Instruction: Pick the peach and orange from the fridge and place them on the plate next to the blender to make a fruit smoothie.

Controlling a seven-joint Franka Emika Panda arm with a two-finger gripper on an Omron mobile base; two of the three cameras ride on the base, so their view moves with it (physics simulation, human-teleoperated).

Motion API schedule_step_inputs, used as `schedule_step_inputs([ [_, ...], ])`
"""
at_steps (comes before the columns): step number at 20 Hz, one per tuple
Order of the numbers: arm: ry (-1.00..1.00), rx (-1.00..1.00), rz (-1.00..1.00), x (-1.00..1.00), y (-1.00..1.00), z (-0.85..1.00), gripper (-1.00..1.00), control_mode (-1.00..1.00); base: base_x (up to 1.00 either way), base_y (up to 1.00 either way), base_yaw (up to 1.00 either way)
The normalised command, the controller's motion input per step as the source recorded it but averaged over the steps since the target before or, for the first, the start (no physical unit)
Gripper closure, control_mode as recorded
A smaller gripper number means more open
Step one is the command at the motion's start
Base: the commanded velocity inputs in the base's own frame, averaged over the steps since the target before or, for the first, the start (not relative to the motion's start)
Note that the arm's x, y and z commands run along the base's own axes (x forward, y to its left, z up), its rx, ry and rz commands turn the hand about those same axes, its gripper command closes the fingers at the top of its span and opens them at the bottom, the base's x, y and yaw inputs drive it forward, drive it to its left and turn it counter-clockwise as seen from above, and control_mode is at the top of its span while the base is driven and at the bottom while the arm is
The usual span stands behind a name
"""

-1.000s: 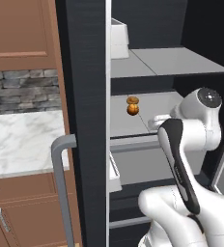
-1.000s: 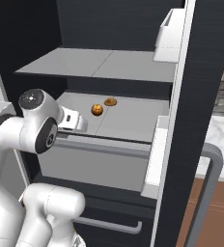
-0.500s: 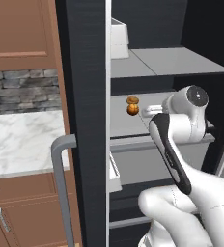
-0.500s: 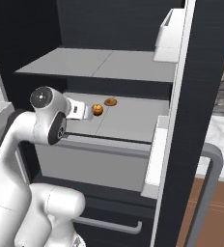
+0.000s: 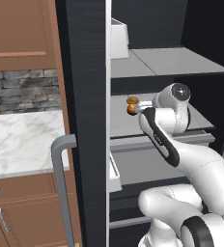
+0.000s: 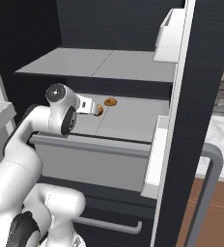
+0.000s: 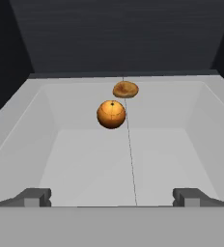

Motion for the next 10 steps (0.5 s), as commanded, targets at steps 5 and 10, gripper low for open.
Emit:
schedule_step_inputs([
  [5, 0.0, 0.0, 0.0, 0.58, 0.0, -0.28, -1.0, -1.0, 0.0, 0.0, 0.0],
  [10, 0.0, 0.0, 0.0, 0.56, 0.0, -0.34, -1.0, -1.0, 0.0, 0.0, 0.0],
])
